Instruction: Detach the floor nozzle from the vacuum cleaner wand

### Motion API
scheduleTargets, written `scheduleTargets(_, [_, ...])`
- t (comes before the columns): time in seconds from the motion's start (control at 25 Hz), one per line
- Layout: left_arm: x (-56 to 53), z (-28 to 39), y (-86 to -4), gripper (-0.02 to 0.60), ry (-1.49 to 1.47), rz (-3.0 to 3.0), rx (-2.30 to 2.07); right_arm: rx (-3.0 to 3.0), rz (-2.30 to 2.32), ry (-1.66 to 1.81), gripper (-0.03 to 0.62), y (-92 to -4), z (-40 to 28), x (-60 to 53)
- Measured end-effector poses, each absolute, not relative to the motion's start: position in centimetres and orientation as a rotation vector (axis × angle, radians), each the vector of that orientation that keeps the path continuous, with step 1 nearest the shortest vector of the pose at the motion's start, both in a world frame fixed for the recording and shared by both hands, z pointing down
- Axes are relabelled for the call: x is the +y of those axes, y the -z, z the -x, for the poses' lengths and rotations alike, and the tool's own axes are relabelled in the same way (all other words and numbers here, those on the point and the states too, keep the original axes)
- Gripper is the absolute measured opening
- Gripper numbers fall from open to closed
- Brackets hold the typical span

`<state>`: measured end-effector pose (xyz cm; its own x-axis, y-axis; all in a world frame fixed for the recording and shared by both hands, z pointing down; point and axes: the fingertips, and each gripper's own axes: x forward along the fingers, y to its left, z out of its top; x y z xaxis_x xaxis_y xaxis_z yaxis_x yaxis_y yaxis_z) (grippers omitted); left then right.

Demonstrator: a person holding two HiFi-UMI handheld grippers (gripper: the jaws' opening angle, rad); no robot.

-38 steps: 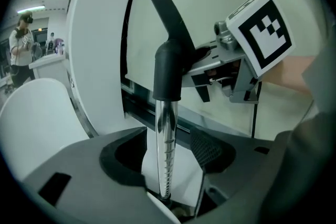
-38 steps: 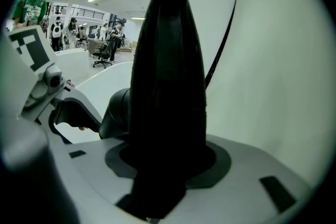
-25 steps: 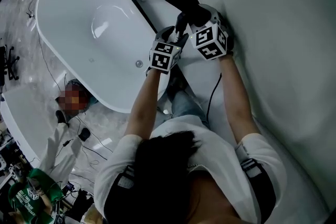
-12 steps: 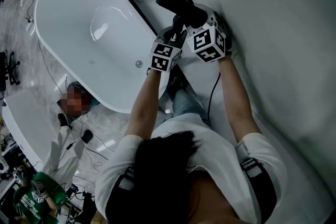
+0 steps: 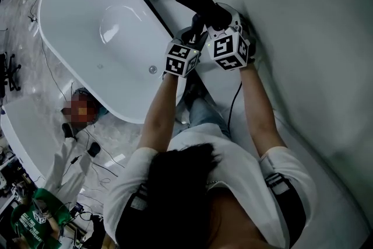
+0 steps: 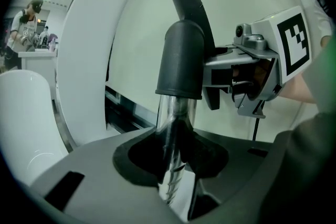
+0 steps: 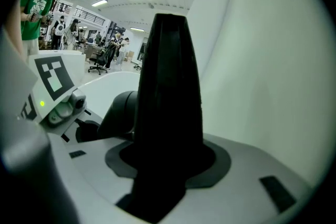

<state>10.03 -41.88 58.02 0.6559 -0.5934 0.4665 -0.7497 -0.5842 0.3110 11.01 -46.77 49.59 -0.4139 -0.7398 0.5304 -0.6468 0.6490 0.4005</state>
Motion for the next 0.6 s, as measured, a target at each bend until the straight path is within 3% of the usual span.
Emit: scheduleTargets(0.6, [-40.3, -11.2, -57.3, 0.130, -0.420, -2.411, -0.984, -2.161, -1.083, 0.210, 0.207, -48.5, -12.1, -45.1])
